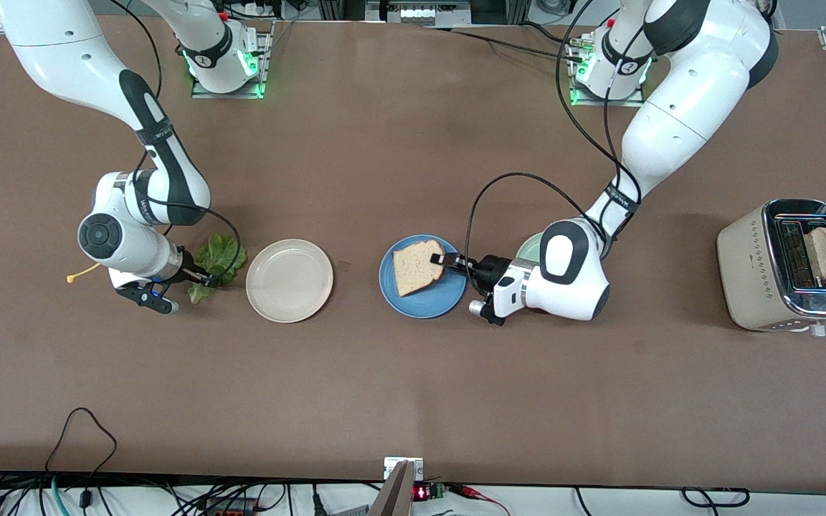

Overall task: Make sandwich in blue plate with both arms
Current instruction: 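Carry the bread slice onto the blue plate with the left gripper and release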

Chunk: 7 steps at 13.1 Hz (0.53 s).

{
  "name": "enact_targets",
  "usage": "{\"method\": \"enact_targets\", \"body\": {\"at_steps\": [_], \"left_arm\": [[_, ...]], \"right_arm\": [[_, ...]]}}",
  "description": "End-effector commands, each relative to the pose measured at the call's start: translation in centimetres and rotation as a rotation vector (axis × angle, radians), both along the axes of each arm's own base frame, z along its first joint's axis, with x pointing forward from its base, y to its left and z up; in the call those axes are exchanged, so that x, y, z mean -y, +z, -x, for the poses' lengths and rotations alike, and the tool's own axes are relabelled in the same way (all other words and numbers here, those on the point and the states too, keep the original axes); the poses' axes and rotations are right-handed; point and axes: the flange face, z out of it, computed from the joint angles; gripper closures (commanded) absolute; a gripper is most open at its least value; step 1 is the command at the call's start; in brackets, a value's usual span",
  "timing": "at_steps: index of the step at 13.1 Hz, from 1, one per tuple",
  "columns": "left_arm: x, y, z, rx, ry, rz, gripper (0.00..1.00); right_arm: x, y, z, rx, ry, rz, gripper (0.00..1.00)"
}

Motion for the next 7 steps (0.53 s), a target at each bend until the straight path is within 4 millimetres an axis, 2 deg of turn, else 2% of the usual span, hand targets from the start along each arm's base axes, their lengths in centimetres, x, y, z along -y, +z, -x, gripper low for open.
{"method": "enact_targets", "body": {"at_steps": [1,2,4,6,7], "left_arm": [[-1.2,1.3,-1.0,0.037,0.012,0.014,0.00],[-1.8,2.3,-1.4,0.053,0.015,0.003,0.00],[-3.0,4.9,-1.8,0.128,-0.087,-0.089,0.00],[-5.7,6.7,-2.1,0.140,-0.198,-0.217,0.00],[-7.3,7.9,-2.1,0.141,-0.257,-0.292,0.00]], "right_arm": [[0.3,-0.3,-0.4,0.001,0.044,0.005,0.71],[0.2,-0.3,-0.5,0.001,0.047,0.005,0.78],[0.2,-0.2,-0.6,0.002,0.055,0.004,0.91],[0.2,-0.1,-0.6,0.004,0.059,0.005,1.00],[0.2,-0.1,-0.6,0.004,0.061,0.005,1.00]]}}
